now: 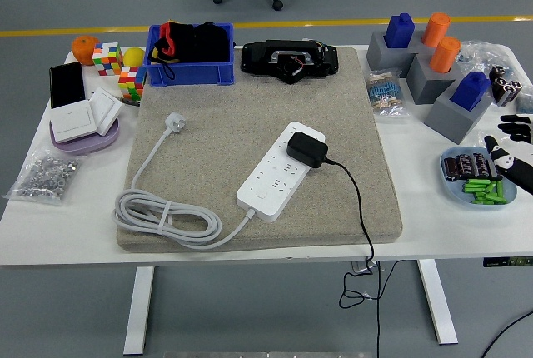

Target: Press the white button,pick up the black plug,place it near the board,insert it into the board

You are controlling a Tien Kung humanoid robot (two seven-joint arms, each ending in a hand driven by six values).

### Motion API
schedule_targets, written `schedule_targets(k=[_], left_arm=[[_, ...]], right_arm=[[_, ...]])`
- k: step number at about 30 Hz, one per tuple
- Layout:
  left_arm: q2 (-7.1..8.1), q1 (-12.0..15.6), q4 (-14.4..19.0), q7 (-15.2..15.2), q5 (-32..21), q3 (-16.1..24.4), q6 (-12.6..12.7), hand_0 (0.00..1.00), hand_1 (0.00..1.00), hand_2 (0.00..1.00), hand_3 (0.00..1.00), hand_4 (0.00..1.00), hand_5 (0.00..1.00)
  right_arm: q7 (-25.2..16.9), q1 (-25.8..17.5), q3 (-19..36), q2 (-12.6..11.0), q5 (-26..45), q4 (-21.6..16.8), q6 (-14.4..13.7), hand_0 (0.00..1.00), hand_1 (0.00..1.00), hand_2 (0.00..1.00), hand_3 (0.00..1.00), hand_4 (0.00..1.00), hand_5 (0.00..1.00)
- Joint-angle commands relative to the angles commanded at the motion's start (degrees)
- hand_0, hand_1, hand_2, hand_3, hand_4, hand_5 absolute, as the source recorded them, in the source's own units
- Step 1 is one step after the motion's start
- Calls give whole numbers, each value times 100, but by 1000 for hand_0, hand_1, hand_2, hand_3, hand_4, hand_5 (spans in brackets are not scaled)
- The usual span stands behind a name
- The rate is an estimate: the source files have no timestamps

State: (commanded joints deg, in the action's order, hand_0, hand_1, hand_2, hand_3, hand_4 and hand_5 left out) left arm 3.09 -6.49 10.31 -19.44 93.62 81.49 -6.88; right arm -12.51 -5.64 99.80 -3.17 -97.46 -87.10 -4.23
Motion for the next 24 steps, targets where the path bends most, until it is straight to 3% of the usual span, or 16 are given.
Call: schedule_targets(k=[24], left_arm=[[-20,-37,0,-10,22,2,-5,685,674,658,682,555,191]], right_arm=[[91,38,-27,16,-18,35,41,633,612,562,601,782,236]])
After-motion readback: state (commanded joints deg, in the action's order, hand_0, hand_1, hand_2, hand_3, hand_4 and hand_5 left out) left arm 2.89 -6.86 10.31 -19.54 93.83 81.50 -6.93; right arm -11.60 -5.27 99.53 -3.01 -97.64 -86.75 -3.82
